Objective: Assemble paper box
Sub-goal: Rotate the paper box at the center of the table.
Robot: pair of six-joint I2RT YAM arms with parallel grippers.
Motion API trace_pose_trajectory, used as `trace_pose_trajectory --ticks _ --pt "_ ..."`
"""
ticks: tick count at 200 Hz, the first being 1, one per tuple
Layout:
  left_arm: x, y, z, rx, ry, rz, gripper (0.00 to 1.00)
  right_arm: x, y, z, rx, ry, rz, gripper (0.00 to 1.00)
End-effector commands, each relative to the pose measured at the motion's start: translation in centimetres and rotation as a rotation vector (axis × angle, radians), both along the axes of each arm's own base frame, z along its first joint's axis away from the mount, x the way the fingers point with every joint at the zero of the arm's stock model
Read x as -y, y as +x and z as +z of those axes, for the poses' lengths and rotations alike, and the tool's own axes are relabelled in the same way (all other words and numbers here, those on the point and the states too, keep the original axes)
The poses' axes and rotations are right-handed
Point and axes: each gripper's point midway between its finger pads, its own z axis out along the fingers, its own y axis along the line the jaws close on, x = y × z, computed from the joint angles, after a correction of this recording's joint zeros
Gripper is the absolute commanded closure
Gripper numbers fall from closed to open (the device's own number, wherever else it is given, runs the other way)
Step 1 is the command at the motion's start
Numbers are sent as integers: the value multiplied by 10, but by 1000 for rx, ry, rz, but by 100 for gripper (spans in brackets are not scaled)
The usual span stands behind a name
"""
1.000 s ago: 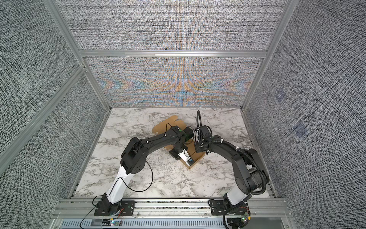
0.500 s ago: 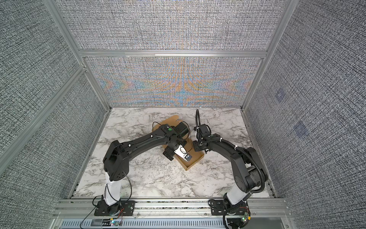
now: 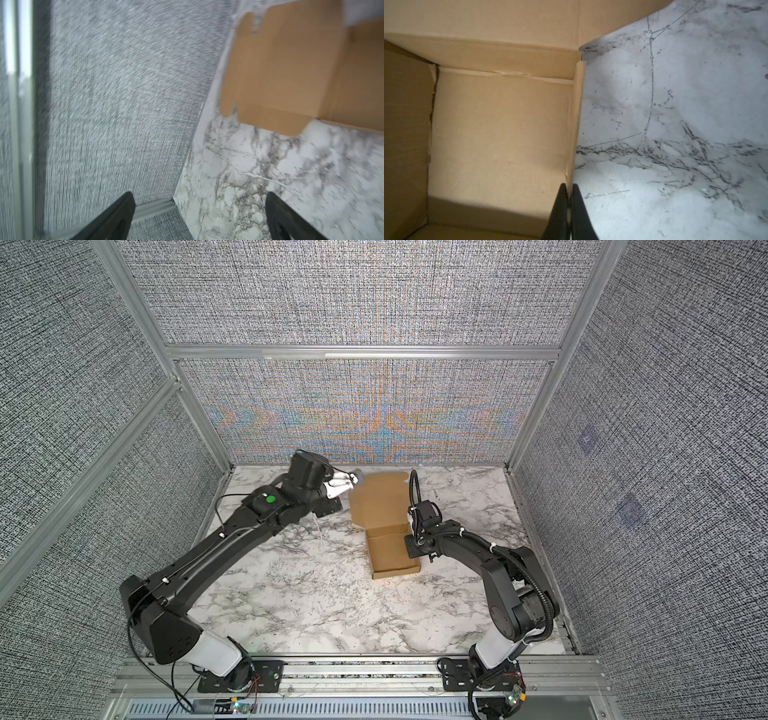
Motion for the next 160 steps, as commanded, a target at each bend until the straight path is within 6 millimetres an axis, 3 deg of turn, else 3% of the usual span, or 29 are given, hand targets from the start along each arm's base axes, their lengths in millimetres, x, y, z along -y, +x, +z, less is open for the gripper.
trace_pose_trajectory --ticks 1,18,26,36,45,58,70,92,125,160 --pt "-27 24 33 61 -293 159 1 -1 4 3 13 18 -37 94" --pt "-57 41 49 179 -435 287 0 -5 6 4 26 35 -52 94" --pt "-63 45 47 187 -457 309 2 -7 8 5 30 41 -62 94" --pt "-71 48 46 183 -525 370 32 -9 7 4 26 44 -80 94" --pt "-77 49 41 158 -586 433 38 -12 6 3 24 53 -96 94" --pt "-81 48 26 68 -680 493 25 -18 4 4 34 67 -113 94" --pt "-87 46 10 -3 -782 551 1 -25 2 3 40 78 -130 94" --pt "-94 40 -19 -85 -837 603 1 -36 0 5 47 88 -171 94" --pt "-88 27 -71 -313 -1016 582 1 -51 -3 4 48 125 -216 92" --pt "-108 18 -117 -432 -1133 666 1 -53 -5 13 59 149 -233 68"
